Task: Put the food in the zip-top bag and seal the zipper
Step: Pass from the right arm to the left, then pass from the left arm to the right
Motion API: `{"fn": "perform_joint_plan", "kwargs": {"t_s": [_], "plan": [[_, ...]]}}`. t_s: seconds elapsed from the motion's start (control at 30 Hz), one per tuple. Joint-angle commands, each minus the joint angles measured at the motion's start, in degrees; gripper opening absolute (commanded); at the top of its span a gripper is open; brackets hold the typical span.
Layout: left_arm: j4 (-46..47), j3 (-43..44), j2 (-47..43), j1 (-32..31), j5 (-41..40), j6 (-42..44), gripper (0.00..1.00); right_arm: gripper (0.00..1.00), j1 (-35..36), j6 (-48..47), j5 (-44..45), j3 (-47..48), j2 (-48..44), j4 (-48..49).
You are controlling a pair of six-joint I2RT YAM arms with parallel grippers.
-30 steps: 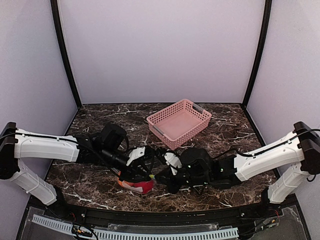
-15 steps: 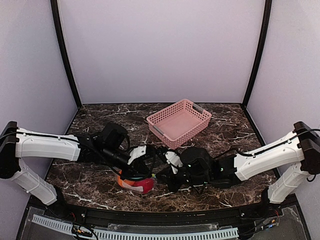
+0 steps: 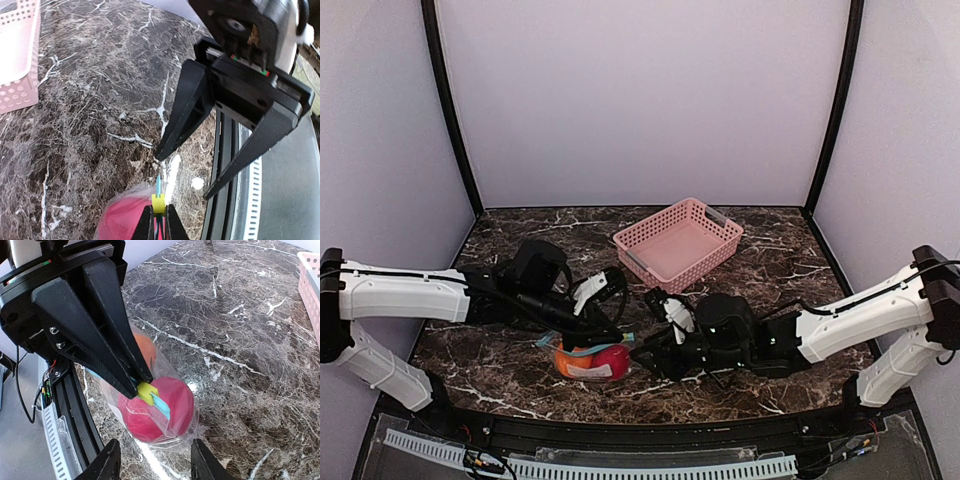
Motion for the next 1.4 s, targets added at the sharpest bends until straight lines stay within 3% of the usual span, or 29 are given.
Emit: {"fn": "perform_joint_plan", "kwargs": {"t_s": [0.0,0.33,0.67,0.97,1.27,1.37], "plan": [[1.73,-1.72,-3.58,-0.02,-2.92,-8.27,0.01,0.48,-0.42,0.5,-2.03,-0.42,0.59,4.56],[1.7,-2.18,-3.51,-0.02,-0.86,-9.01,0.01,0.54,-3.57,-0.64,-8.37,0.12,3.92,9.8],[1.74,-2.45,-3.02,0.0,0.24,-9.55,0.01,0.42,-4.77,-0.44,-13.05,0.23,6.22,11.67],[1.75,-2.6,-2.77,-0.02,2.63,-8.93,0.01,0.41,-6.27,-1.38,-14.74,1.74,7.95,12.66],[2.99,-2.44,-1.61,-0.04,3.82,-8.89,0.01,0.15,-6.52,-1.57,-15.42,1.95,8.21,13.29],[2.45,-2.24,-1.28,-0.02,3.75,-8.55,0.01,0.0,-6.53,-1.64,-15.34,1.7,8.03,13.29]]}}
